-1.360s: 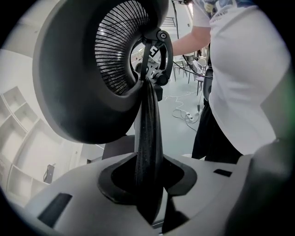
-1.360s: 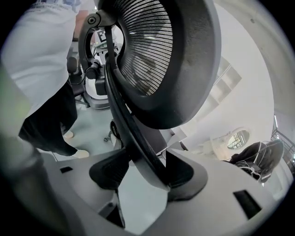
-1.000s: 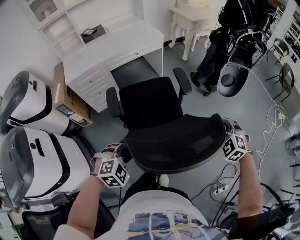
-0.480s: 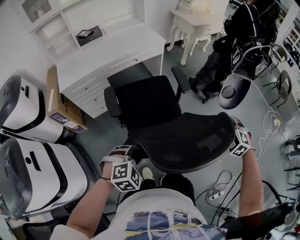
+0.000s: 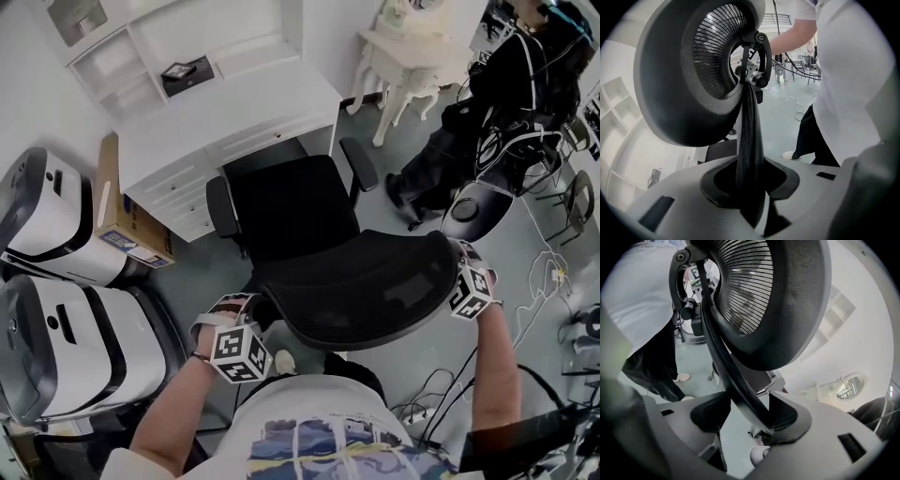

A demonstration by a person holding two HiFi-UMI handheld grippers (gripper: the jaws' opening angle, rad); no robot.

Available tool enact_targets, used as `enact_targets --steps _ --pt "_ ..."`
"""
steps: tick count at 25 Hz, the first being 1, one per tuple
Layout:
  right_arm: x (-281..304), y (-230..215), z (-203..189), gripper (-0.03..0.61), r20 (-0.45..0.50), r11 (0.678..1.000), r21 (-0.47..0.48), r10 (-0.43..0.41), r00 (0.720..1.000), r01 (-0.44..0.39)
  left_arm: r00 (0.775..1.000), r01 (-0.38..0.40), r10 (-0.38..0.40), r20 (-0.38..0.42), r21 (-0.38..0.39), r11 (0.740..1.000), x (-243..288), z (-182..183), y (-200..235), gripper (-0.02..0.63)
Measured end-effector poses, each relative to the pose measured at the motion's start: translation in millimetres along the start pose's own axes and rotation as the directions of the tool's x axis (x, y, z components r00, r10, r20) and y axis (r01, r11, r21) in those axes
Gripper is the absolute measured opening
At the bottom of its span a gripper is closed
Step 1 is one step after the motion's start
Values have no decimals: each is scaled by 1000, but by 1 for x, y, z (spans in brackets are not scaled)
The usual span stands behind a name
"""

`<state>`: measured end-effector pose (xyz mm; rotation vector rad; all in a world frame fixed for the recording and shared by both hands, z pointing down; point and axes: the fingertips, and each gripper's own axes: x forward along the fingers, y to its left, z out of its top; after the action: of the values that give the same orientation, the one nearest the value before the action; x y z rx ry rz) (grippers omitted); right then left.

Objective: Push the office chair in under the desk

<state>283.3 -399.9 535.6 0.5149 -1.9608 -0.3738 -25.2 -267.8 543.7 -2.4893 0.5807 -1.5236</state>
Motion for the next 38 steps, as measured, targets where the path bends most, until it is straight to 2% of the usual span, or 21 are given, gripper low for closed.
enact_targets --steps 15,24,29,38 --pt "51 -86 -7 270 84 996 -82 45 995 -38 998 -56 52 -47 -77 996 40 18 62 110" --pt "66 -116 1 268 142 993 -115 46 989 -30 996 -69 64 -55 -95 993 51 20 89 112" --pt "86 -152 13 268 148 991 -129 60 987 -41 996 -68 61 -62 -121 990 56 19 125 112" --pt "77 -103 5 268 177 993 -116 21 984 0 996 -62 57 -64 -89 994 57 3 88 117"
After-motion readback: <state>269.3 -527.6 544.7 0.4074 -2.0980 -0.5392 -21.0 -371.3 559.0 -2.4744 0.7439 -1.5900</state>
